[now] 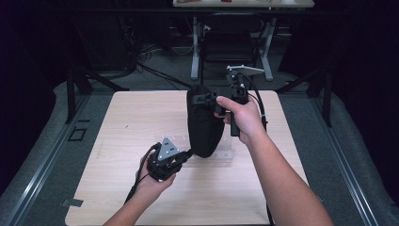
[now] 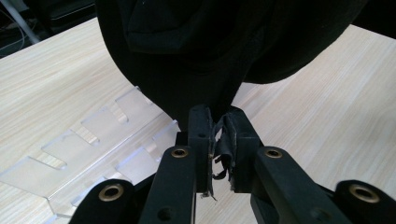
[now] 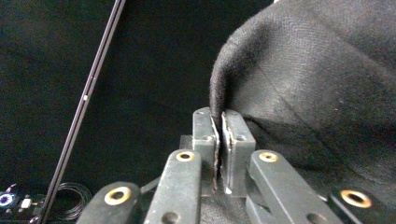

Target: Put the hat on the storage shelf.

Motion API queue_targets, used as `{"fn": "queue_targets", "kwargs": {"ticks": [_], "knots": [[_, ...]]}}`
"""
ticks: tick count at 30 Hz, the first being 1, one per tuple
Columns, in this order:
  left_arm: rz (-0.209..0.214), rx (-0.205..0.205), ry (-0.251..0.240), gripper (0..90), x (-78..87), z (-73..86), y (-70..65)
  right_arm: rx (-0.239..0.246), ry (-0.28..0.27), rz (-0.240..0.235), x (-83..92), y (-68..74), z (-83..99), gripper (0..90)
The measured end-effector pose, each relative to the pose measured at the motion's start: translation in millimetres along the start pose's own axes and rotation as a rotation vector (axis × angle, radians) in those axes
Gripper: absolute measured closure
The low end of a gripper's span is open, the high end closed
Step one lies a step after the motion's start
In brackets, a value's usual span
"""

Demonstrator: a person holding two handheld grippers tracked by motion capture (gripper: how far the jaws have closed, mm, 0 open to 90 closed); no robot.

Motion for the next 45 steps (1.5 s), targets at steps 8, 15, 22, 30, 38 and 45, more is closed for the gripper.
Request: {"fn": "queue_targets", "kwargs": {"ticks": [8,15,22,30,38,45], "knots": [[-0.014,-0.016,0.002,84.0,1.2,0.7,1.8,0.026,-0.015,-0.007,9.2,9.0,-1.9,78.6],[-0.051,-0.046,0.01,85.2,3.0,6.0,7.0,0.037,-0.049,0.012,34.4,6.9,-3.7,78.1],[-0.091,-0.075,0.034,85.3,2.1,16.3,12.2,0.03,-0.069,0.036,49.5,-1.8,-3.4,77.8],[-0.106,-0.053,0.074,84.5,-5.8,36.2,21.3,0.012,-0.074,0.043,49.9,-10.1,-1.5,77.4],[-0.104,-0.03,0.066,84.0,-5.5,43.4,23.7,0.011,-0.077,0.044,52.9,-12.3,-1.1,76.9],[-0.099,-0.001,0.055,82.6,-4.4,49.2,27.1,0.012,-0.088,0.058,59.2,-13.7,-1.3,76.8]]}}
Point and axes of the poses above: each handheld gripper's, and its own axes: x roughly backward along the jaws, z roughly out of its underside, y roughly to its left, the point moved 6 cm from there along -x, roughly forward along the jaws, and after that the axes turned 4 degrees about x, right-handed, at the moved point
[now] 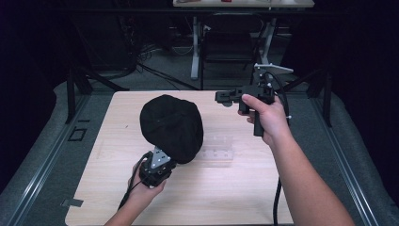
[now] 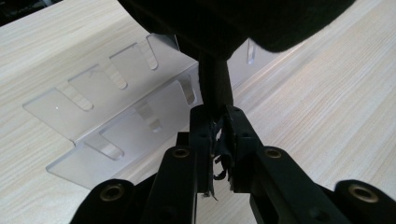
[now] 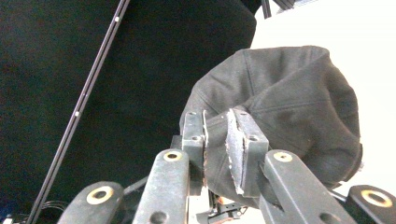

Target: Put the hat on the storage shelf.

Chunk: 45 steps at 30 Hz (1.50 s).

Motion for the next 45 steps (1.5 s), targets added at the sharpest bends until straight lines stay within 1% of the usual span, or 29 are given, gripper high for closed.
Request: {"fn": "queue_targets", "kwargs": {"ticks": [3,6,8,12,13,17,18,20,22,23,25,28,32,36,38,40,43,45], "knots": [[-0.005,0.0,0.002,81.2,3.0,2.0,0.6,0.005,-0.003,0.005,3.7,-0.4,0.3,76.3],[-0.008,-0.01,-0.003,78.7,6.8,3.2,1.5,0.005,-0.009,0.022,7.4,-2.0,0.4,76.2],[-0.011,-0.003,-0.004,76.0,8.9,4.1,3.2,0.008,-0.011,0.027,9.9,-3.2,0.1,76.1],[-0.009,0.027,-0.022,68.6,12.4,6.3,7.2,0.007,-0.015,0.034,13.2,-3.9,0.1,75.8],[-0.015,0.034,-0.029,67.0,13.5,6.6,8.8,0.011,-0.014,0.037,14.1,-3.9,0.4,75.6],[0.01,0.077,-0.059,58.2,18.0,8.9,13.5,0.02,-0.016,0.059,17.4,-4.4,1.9,73.9],[0.014,0.09,-0.061,56.3,18.7,10.3,14.5,0.028,-0.016,0.069,18.4,-4.9,2.4,73.1],[0.01,0.102,-0.058,54.4,19.7,12.6,17.3,0.044,-0.013,0.089,20.7,-5.9,4.1,72.1],[0.014,0.118,-0.056,52.1,21.1,14.1,20.5,0.05,-0.014,0.102,23.8,-7.9,5.9,71.1],[0.014,0.13,-0.055,51.2,21.8,14.8,22.0,0.045,-0.011,0.104,25.6,-8.9,7.0,70.7],[0.014,0.146,-0.055,49.8,24.8,15.9,25.4,0.048,-0.014,0.119,28.9,-12.5,8.7,70.5],[0.012,0.165,-0.056,49.0,31.0,17.4,30.8,0.04,-0.022,0.133,34.6,-16.0,10.4,70.3],[0.0,0.177,-0.048,48.1,38.8,22.0,38.3,0.042,-0.025,0.144,43.3,-18.5,13.6,70.1],[0.008,0.218,-0.049,48.0,45.3,29.5,44.7,0.042,-0.032,0.148,52.4,-19.2,17.6,69.5],[-0.001,0.228,-0.052,47.8,47.6,33.8,48.4,0.044,-0.032,0.151,56.8,-19.1,19.2,69.5],[-0.011,0.249,-0.055,47.7,48.1,38.3,53.0,0.049,-0.034,0.157,60.3,-19.3,21.1,69.3],[-0.04,0.271,-0.059,47.7,48.7,46.4,61.5,0.053,-0.035,0.166,63.8,-20.9,26.2,68.8],[-0.038,0.289,-0.055,47.7,49.3,52.3,65.8,0.063,-0.035,0.185,67.0,-24.1,32.7,68.2]]}}
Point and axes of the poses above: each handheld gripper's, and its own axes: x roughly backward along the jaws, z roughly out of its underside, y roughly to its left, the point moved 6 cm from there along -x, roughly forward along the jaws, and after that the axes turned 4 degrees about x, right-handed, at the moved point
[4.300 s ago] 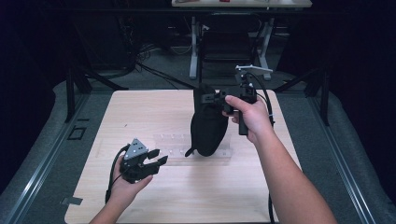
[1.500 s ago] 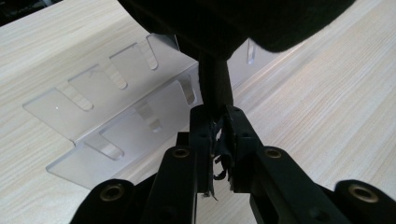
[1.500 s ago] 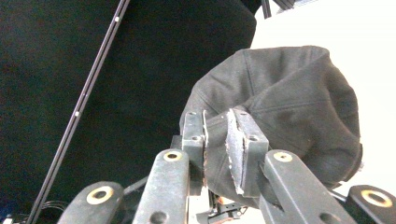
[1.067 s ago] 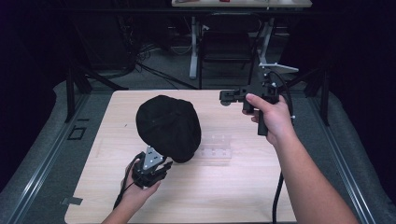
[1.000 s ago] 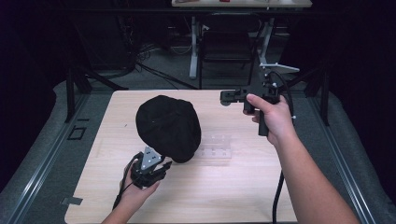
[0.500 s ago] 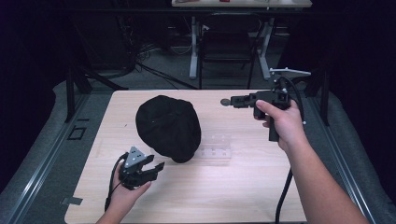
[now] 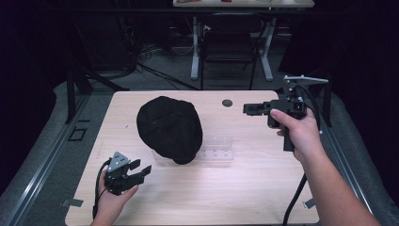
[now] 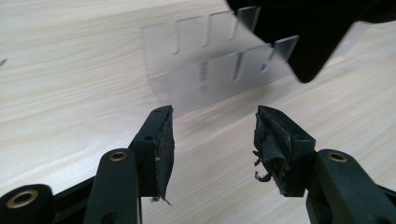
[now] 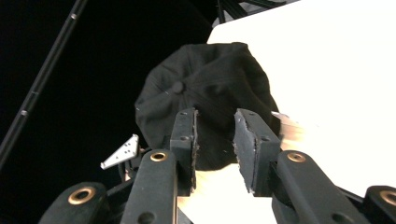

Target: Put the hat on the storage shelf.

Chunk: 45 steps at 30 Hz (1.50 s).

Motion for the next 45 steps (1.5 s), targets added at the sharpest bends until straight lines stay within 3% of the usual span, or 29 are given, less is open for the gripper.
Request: {"fn": "queue_targets", "kwargs": {"ticks": [4,8,17,27,41,45], "knots": [[-0.011,0.024,0.01,47.7,0.0,7.1,10.3,0.021,-0.001,0.028,2.5,-5.1,7.2,66.6],[-0.017,0.043,0.01,47.7,-1.0,10.7,16.9,0.01,-0.012,0.02,4.7,-12.5,16.3,66.2],[-0.01,0.048,0.007,47.7,-3.3,12.5,16.3,0.014,-0.067,0.056,10.2,-24.4,33.6,63.1],[-0.003,0.047,0.021,47.7,-5.8,14.4,18.2,0.086,-0.054,0.147,10.1,-37.8,66.8,61.9],[-0.004,0.044,0.027,47.8,-7.6,15.8,18.1,0.09,-0.031,0.223,-4.2,-67.8,108.7,62.5],[-0.008,0.045,0.029,47.8,-8.1,16.4,18.8,0.115,-0.034,0.277,-9.9,-78.7,119.1,62.5]]}}
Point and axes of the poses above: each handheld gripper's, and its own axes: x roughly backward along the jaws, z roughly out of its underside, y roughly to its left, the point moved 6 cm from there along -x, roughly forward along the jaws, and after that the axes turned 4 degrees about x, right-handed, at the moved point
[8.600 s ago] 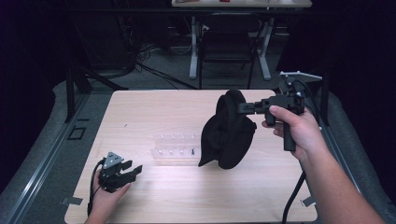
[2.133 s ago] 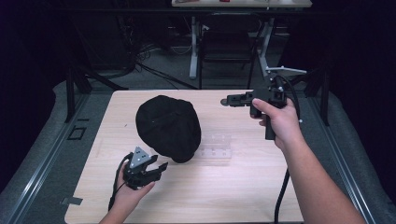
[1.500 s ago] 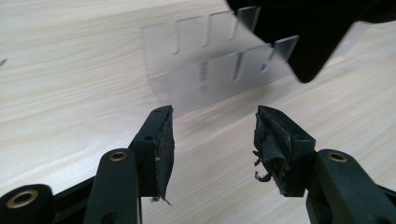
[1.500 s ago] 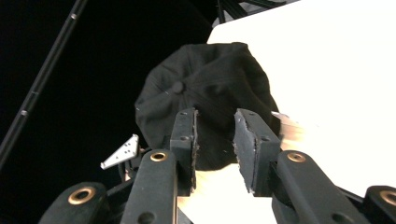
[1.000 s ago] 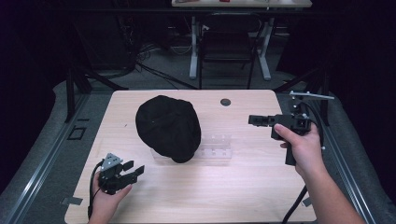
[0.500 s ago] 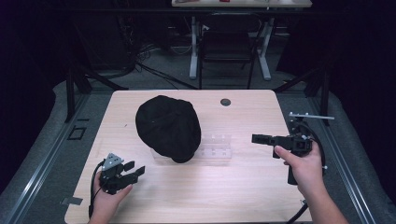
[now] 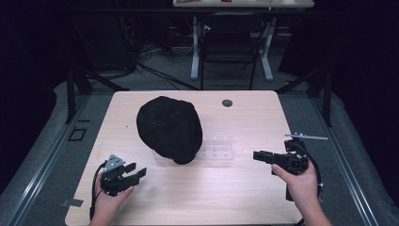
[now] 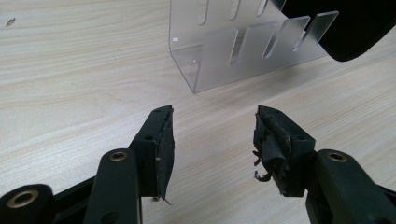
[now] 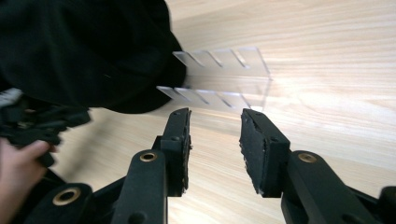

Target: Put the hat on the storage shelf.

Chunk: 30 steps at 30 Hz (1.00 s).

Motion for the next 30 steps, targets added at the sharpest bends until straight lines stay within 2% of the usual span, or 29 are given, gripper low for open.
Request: {"fn": "queue_targets", "kwargs": {"ticks": [2,9,14,17,23,30], "knots": [[0.002,-0.001,0.001,47.8,-0.2,0.3,0.2,0.008,-0.002,0.023,-4.7,-4.3,6.9,62.5],[0.004,-0.003,0.004,47.8,-1.2,0.7,-0.1,0.0,0.0,0.053,-20.5,-19.2,31.8,62.5],[0.004,-0.006,0.001,47.7,-3.3,1.1,-1.0,0.015,-0.005,0.1,-28.7,-28.6,44.2,62.5],[0.005,-0.011,0.008,47.7,-4.0,1.8,-1.3,-0.004,-0.007,0.096,-34.5,-32.6,52.0,62.5],[0.005,-0.003,0.01,47.7,-5.1,2.7,-0.8,0.004,-0.016,0.099,-42.3,-39.0,65.8,62.2],[0.0,-0.01,0.015,47.7,-8.1,3.6,-2.6,-0.007,-0.036,0.099,-46.8,-44.2,75.1,62.1]]}}
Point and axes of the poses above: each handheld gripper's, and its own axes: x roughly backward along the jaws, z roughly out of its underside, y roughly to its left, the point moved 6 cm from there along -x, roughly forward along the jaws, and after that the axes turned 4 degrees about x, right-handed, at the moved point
